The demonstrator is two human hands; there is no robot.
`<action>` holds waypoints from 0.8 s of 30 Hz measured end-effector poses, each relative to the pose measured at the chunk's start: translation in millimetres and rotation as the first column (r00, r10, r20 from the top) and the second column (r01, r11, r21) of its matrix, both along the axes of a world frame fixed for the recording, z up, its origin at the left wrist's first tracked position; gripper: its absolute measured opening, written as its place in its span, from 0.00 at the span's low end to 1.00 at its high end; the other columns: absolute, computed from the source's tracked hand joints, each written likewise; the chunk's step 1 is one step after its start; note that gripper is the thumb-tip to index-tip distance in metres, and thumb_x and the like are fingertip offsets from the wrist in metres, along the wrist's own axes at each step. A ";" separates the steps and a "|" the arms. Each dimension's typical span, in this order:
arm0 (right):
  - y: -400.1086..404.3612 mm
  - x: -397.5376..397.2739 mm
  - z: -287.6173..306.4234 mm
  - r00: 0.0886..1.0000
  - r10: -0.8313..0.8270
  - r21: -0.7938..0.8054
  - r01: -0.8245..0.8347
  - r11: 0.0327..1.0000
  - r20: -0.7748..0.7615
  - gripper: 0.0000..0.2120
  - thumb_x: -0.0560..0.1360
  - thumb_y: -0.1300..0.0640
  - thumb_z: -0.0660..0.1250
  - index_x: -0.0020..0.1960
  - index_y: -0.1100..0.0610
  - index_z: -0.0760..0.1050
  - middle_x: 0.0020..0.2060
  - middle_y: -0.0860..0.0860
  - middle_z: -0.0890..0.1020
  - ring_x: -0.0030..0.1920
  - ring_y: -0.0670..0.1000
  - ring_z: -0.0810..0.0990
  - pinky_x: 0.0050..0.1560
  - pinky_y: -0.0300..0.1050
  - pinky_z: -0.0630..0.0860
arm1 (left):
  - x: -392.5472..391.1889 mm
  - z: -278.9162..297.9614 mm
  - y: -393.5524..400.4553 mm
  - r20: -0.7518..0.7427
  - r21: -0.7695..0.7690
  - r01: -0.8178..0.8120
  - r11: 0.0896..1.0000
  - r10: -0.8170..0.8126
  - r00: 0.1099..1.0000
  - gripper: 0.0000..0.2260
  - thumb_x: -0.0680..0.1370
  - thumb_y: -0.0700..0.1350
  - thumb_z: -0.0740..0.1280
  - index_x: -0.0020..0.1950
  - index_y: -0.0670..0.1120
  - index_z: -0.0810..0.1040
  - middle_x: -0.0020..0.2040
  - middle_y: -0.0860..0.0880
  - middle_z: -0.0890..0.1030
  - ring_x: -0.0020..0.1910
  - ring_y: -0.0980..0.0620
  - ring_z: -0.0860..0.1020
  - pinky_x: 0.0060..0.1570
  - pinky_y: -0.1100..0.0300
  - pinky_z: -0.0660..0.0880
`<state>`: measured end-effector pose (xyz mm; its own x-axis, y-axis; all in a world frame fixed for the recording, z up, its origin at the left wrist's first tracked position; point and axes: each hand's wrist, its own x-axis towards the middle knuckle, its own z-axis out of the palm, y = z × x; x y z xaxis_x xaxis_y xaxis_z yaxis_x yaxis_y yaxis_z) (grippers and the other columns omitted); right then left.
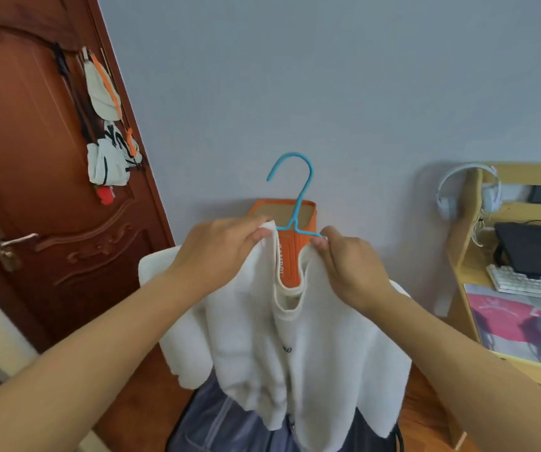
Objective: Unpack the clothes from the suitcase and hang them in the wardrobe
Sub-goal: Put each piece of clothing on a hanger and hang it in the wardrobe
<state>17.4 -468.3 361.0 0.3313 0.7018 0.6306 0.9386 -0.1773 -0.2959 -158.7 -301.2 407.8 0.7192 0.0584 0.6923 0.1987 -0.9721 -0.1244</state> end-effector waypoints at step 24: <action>-30.6 41.0 47.3 0.988 0.071 -0.012 -0.070 0.997 0.136 0.27 0.80 0.35 0.47 0.46 0.54 0.74 0.29 0.51 0.76 0.33 0.60 0.75 0.33 0.50 0.67 | 9.5 -8.3 -31.5 -0.070 -0.327 0.037 0.944 -0.063 0.996 0.16 0.84 0.57 0.55 0.57 0.47 0.75 0.40 0.50 0.80 0.42 0.41 0.77 0.36 0.55 0.62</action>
<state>58.4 -498.9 408.3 0.1917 0.7252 0.6613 0.9804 -0.1106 -0.1629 -149.2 -332.6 399.4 0.7781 0.2338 0.5830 0.1514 -0.9706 0.1871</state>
